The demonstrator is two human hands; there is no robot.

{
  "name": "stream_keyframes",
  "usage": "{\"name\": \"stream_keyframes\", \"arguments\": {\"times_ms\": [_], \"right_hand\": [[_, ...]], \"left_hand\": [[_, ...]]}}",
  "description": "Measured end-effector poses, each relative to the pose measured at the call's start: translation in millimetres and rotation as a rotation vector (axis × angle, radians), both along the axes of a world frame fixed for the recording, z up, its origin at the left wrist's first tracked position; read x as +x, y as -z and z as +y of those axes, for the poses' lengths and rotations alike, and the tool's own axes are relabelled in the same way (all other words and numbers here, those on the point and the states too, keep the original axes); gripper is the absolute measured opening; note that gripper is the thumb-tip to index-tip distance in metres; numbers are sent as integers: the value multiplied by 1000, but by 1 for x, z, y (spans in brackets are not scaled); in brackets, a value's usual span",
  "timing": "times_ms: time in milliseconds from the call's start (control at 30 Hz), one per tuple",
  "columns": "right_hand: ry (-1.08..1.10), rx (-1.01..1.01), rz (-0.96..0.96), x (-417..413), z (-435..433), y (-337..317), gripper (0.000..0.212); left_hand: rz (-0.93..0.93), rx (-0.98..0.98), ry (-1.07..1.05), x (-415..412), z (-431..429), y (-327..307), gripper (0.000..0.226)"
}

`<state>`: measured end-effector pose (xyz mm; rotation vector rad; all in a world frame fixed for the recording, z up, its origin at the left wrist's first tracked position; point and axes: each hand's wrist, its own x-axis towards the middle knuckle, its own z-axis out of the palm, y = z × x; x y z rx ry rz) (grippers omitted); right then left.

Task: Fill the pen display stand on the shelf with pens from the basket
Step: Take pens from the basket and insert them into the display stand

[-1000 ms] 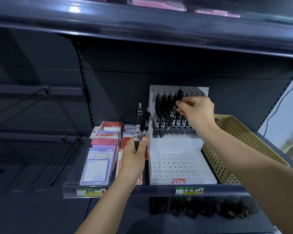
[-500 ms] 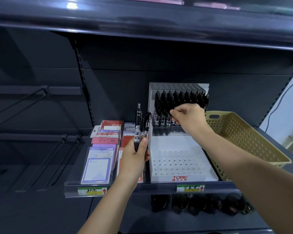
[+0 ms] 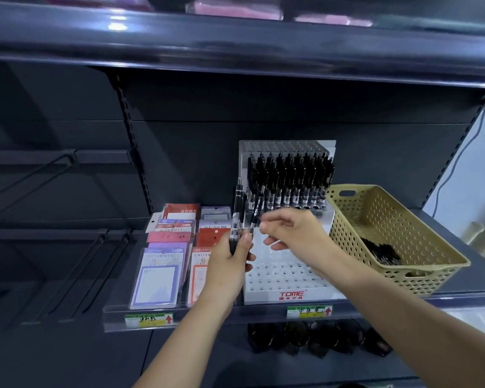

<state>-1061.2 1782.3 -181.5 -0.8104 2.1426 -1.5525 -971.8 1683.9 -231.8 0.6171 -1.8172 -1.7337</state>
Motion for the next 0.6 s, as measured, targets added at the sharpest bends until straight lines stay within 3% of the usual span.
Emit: {"name": "stream_keyframes", "arguments": {"times_ms": [333, 600], "right_hand": [[21, -94, -142, -2, 5, -3, 12], [79, -56, -104, -6, 2, -4, 17]], "left_hand": [[0, -39, 69, -4, 9, -6, 11], [34, -25, 74, -7, 12, -7, 11]]}}
